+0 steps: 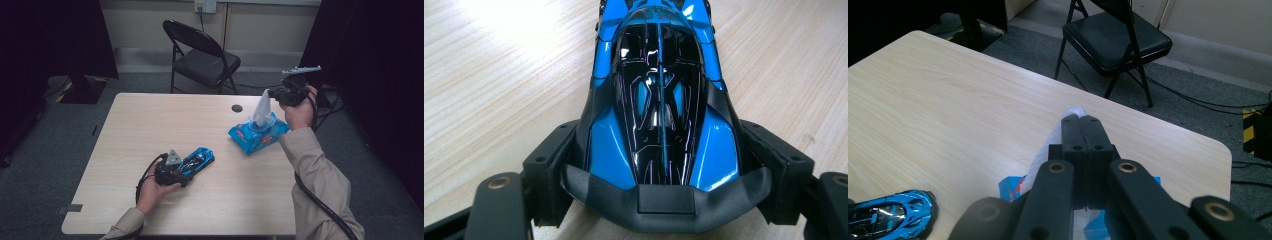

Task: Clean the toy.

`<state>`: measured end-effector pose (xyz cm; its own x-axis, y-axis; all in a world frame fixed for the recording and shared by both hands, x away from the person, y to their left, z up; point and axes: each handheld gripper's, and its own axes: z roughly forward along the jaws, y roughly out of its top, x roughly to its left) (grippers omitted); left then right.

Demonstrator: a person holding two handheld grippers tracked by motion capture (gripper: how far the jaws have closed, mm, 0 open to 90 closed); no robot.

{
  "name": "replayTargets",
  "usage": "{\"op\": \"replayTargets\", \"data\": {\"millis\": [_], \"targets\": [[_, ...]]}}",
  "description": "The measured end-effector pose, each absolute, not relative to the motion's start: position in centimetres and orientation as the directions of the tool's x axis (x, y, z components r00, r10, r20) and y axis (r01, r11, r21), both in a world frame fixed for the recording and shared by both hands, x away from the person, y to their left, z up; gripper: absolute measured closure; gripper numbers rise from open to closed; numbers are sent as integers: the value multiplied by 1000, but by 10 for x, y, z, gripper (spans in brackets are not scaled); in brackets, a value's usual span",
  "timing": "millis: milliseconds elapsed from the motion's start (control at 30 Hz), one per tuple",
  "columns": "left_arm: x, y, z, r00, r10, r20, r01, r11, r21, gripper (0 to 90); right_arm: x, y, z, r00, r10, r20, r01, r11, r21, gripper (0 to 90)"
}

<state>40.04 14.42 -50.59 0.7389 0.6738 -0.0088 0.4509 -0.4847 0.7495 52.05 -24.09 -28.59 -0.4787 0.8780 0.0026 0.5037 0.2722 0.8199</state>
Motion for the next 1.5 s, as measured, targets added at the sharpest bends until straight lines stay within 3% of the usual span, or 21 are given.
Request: {"op": "replayTargets", "data": {"millis": [500,1067,1500], "targets": [[400,144,-506,739,674,-9,451,-485,749,243,499,-239,-257,-517,856,-1,455,276,847,900],[400,144,-506,739,674,-9,451,-485,749,242,462,-215,-239,-642,767,8,386,314,867,900],[400,144,-506,739,674,-10,452,-484,749,242,453,-190,-250,-708,706,34,375,334,865,900]]}}
